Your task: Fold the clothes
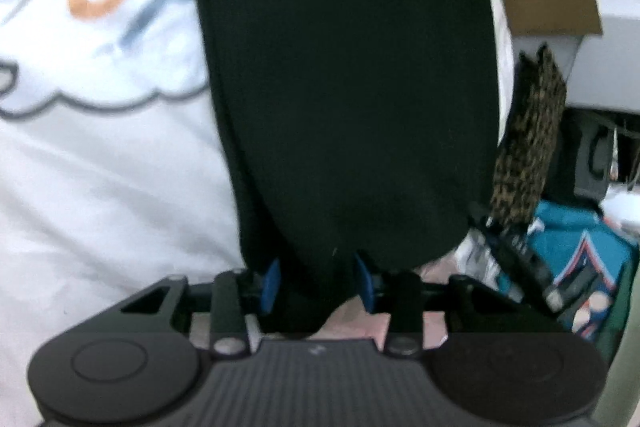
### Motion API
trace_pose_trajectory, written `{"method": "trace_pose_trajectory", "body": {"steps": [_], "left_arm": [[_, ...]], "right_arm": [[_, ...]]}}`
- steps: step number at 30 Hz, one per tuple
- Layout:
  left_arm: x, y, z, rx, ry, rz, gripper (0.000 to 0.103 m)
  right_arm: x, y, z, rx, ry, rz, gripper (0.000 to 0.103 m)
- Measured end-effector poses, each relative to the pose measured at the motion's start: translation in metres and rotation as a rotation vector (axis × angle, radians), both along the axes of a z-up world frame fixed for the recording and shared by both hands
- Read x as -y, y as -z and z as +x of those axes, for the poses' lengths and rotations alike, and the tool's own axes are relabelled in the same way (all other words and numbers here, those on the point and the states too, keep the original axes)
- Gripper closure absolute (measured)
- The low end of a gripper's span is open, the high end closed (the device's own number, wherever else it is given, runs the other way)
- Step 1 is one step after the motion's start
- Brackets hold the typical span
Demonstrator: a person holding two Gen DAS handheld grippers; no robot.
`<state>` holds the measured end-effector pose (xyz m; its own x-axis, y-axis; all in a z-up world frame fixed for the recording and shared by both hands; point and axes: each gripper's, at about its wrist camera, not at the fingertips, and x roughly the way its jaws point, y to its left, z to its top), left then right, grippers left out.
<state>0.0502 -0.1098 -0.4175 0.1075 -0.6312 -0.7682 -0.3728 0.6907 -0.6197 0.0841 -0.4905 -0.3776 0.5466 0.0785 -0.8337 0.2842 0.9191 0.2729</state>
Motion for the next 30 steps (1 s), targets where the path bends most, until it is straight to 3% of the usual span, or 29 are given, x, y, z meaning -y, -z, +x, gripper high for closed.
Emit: {"method": "trace_pose_trajectory", "body": {"steps": [1, 3, 6, 10, 11, 13, 15, 17, 23, 28, 30], "left_arm": [[0.001, 0.001, -0.002, -0.014, 0.006, -0.003, 0.074], [0.002, 0.003, -0.007, -0.040, 0.015, -0.009, 0.092], [-0.004, 0.003, -0.015, -0.071, -0.023, -0.006, 0.096], [0.011, 0.007, -0.017, -0.104, 0.040, 0.045, 0.095], [0.027, 0.020, -0.005, -0.115, 0.043, 0.059, 0.089], [0.023, 0.017, -0.006, -0.113, 0.012, 0.069, 0.081], [0.020, 0.013, -0.003, -0.090, 0.001, 0.068, 0.060], [0.020, 0.009, 0.002, -0.064, 0.015, 0.072, 0.050], [0.013, 0.020, 0.018, -0.030, -0.038, 0.039, 0.049], [0.017, 0.037, 0.028, -0.002, -0.005, -0.009, 0.044], [0.013, 0.044, 0.027, -0.001, -0.043, -0.040, 0.042]], "right_arm": [[0.000, 0.000, 0.000, 0.000, 0.001, 0.000, 0.079], [0.000, 0.000, 0.000, 0.001, 0.002, 0.001, 0.079], [0.000, 0.001, -0.001, 0.005, 0.001, 0.005, 0.079], [0.000, 0.001, -0.001, 0.006, 0.005, 0.004, 0.079], [0.000, 0.001, -0.002, 0.007, 0.005, 0.003, 0.079], [0.000, 0.001, -0.002, 0.009, 0.006, 0.005, 0.079], [0.000, 0.001, -0.002, 0.011, 0.006, 0.008, 0.079], [0.001, 0.001, -0.002, 0.011, 0.005, 0.009, 0.079], [0.002, 0.002, -0.002, 0.012, -0.002, 0.012, 0.079], [0.003, 0.002, -0.001, 0.011, -0.006, 0.016, 0.079], [0.005, 0.002, -0.001, 0.010, -0.003, 0.026, 0.079]]}}
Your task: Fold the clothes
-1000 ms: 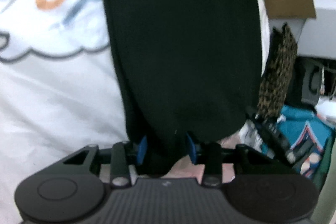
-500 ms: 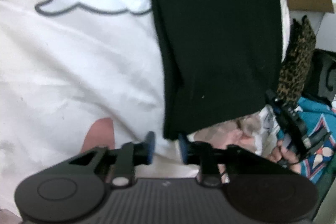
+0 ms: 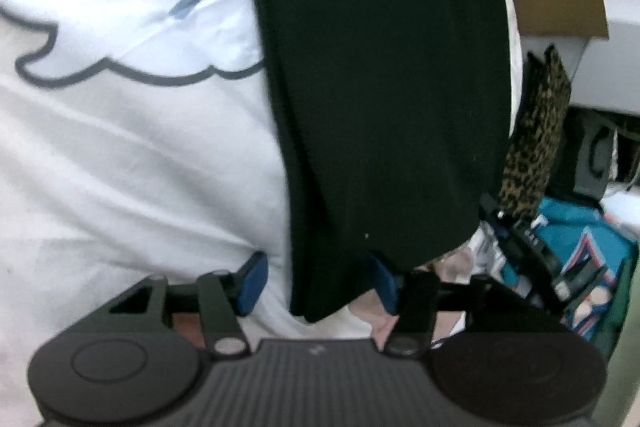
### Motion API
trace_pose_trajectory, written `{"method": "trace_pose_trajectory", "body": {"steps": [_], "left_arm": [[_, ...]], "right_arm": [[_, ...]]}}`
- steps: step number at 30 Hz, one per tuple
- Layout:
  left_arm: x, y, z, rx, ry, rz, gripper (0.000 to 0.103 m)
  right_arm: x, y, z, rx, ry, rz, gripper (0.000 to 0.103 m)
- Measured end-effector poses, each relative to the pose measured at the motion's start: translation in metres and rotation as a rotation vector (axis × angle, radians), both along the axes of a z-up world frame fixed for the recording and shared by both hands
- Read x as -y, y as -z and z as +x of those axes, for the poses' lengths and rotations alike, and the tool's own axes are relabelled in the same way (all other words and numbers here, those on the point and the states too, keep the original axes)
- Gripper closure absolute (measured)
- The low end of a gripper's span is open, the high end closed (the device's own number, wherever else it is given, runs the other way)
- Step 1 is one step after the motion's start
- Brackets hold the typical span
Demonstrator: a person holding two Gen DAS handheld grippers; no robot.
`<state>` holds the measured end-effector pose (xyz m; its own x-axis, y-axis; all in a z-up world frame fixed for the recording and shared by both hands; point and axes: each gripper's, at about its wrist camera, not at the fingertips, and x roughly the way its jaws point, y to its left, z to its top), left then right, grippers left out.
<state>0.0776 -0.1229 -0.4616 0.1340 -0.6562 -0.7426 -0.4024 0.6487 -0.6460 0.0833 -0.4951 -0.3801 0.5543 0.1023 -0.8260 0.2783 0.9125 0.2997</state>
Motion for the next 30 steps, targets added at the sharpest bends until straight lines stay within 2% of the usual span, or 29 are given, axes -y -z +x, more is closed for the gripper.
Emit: {"method": "trace_pose_trajectory", "body": {"steps": [3, 6, 7, 9, 11, 16, 18, 22, 25, 30], "left_arm": [[-0.001, 0.006, 0.002, 0.014, -0.034, -0.050, 0.034], [0.001, 0.011, 0.005, 0.019, -0.065, -0.084, 0.034], [0.001, 0.010, 0.003, 0.022, -0.071, -0.092, 0.036], [0.000, 0.010, 0.000, 0.019, -0.080, -0.120, 0.052], [-0.004, 0.011, -0.004, 0.006, -0.097, -0.139, 0.055], [-0.002, 0.008, -0.004, -0.009, -0.152, -0.210, 0.055], [0.001, 0.007, 0.001, -0.006, -0.149, -0.193, 0.050], [0.007, 0.008, 0.007, -0.007, -0.123, -0.143, 0.050], [0.012, 0.014, 0.004, -0.013, -0.152, -0.147, 0.049], [0.021, 0.022, 0.005, 0.016, -0.215, -0.248, 0.049]], "right_arm": [[0.000, 0.000, 0.001, -0.002, -0.001, 0.003, 0.079], [0.000, 0.000, 0.001, -0.006, -0.011, -0.001, 0.079], [0.000, 0.000, 0.001, -0.006, -0.014, -0.001, 0.079], [0.000, 0.000, 0.001, -0.007, -0.018, 0.000, 0.079], [0.000, 0.000, 0.001, -0.004, -0.016, 0.001, 0.079], [0.001, 0.002, -0.001, 0.008, -0.002, 0.015, 0.079], [0.002, 0.003, -0.003, 0.015, 0.005, 0.024, 0.078], [0.004, 0.003, -0.006, 0.022, 0.026, 0.042, 0.078], [0.006, 0.004, -0.006, 0.023, 0.046, 0.060, 0.078], [0.006, 0.004, -0.005, 0.017, 0.035, 0.063, 0.078]]}}
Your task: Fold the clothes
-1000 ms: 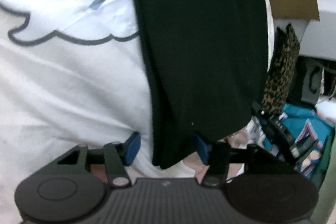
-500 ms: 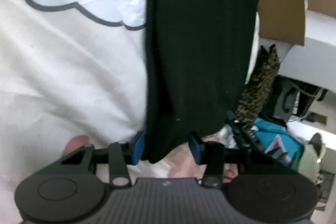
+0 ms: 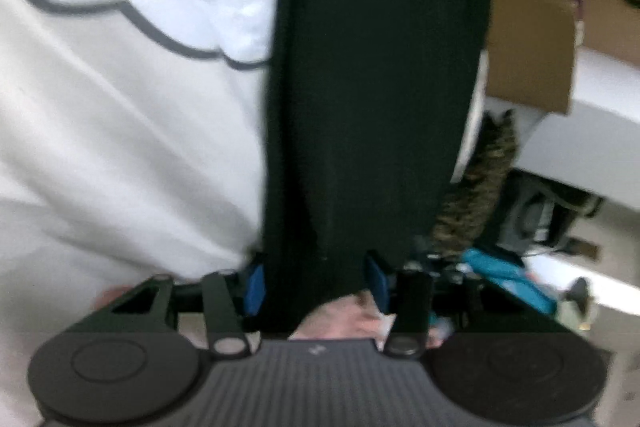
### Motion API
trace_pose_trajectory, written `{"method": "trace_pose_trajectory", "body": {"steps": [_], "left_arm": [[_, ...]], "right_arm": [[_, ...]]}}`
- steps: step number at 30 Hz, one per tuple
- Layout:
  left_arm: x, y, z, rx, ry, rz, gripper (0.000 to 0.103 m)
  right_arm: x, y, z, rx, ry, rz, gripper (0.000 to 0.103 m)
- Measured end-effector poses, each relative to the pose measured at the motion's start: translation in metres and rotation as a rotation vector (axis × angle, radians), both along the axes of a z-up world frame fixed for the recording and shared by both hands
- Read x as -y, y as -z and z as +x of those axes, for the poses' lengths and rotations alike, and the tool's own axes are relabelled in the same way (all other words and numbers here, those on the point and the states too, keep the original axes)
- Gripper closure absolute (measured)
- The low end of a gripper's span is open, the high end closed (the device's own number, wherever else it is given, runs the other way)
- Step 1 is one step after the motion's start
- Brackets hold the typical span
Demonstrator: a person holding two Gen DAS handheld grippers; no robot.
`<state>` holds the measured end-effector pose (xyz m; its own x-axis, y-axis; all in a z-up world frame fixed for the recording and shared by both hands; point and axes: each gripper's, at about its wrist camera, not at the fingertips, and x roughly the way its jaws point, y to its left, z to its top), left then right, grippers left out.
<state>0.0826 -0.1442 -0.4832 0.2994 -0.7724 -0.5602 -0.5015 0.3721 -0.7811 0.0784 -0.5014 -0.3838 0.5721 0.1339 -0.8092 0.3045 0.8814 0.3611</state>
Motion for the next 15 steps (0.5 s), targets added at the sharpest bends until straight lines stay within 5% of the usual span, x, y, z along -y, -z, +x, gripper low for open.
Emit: {"method": "trace_pose_trajectory", "body": {"steps": [5, 10, 13, 15], "left_arm": [[0.000, 0.000, -0.010, 0.008, -0.039, -0.031, 0.062], [0.004, -0.007, -0.014, 0.044, -0.005, -0.021, 0.063], [-0.054, -0.014, -0.037, 0.053, 0.008, -0.026, 0.064], [-0.050, -0.006, -0.033, 0.047, 0.007, -0.023, 0.069]], "right_arm": [[0.000, -0.002, 0.002, -0.018, 0.004, 0.001, 0.078], [0.002, -0.001, 0.005, -0.044, 0.054, 0.033, 0.078], [0.006, 0.000, 0.006, -0.064, 0.092, 0.078, 0.078], [0.007, 0.000, 0.008, -0.087, 0.106, 0.103, 0.077]]}}
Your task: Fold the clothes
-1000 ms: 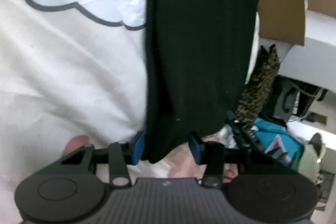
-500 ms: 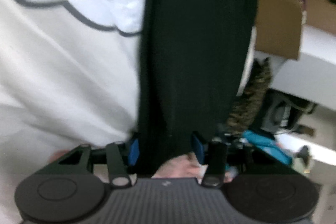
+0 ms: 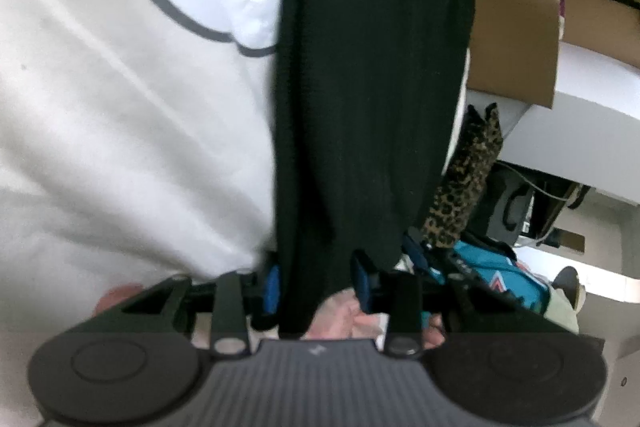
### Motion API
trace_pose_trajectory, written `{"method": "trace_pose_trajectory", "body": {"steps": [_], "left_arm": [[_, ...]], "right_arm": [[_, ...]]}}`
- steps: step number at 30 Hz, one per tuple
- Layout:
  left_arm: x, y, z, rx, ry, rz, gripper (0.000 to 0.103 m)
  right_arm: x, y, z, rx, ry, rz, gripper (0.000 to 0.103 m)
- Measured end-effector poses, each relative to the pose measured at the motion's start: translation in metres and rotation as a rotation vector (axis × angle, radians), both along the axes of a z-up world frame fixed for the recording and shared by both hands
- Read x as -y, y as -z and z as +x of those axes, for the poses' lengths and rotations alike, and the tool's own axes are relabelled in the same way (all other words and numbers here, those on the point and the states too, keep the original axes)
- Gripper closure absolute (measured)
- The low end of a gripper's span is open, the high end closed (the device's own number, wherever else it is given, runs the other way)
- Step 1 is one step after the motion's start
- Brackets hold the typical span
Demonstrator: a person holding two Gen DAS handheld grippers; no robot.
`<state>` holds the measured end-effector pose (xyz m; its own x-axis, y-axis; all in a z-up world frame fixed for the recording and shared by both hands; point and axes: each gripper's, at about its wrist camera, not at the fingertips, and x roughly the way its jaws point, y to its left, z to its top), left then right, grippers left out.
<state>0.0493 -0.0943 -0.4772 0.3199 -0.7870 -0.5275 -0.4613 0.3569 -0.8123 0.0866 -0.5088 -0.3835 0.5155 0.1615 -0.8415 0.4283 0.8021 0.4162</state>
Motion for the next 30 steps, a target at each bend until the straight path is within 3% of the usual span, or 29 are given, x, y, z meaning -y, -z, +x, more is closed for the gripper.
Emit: {"method": "trace_pose_trajectory", "body": {"steps": [2, 3, 6, 14, 15, 19, 30], "left_arm": [[-0.002, -0.001, -0.002, -0.007, -0.015, -0.004, 0.072], [-0.004, -0.003, -0.004, -0.011, -0.025, 0.005, 0.081], [-0.007, -0.009, -0.009, -0.028, -0.056, 0.049, 0.092], [-0.001, -0.036, 0.000, -0.047, -0.001, 0.189, 0.095], [-0.002, -0.040, 0.001, -0.052, 0.003, 0.202, 0.095], [-0.006, -0.052, 0.000, -0.040, -0.009, 0.210, 0.096], [-0.020, -0.060, -0.002, -0.034, -0.014, 0.284, 0.097]], "right_arm": [[0.001, -0.006, 0.004, -0.033, -0.005, 0.007, 0.076], [0.001, -0.009, 0.006, -0.048, -0.007, 0.008, 0.075], [0.002, -0.023, 0.007, -0.069, 0.002, 0.008, 0.074], [0.010, -0.083, -0.017, -0.033, 0.117, 0.022, 0.065], [0.011, -0.091, -0.019, -0.027, 0.122, 0.024, 0.060], [0.015, -0.107, -0.022, -0.004, 0.111, 0.022, 0.054], [0.015, -0.047, -0.029, 0.021, 0.096, 0.052, 0.053]]}}
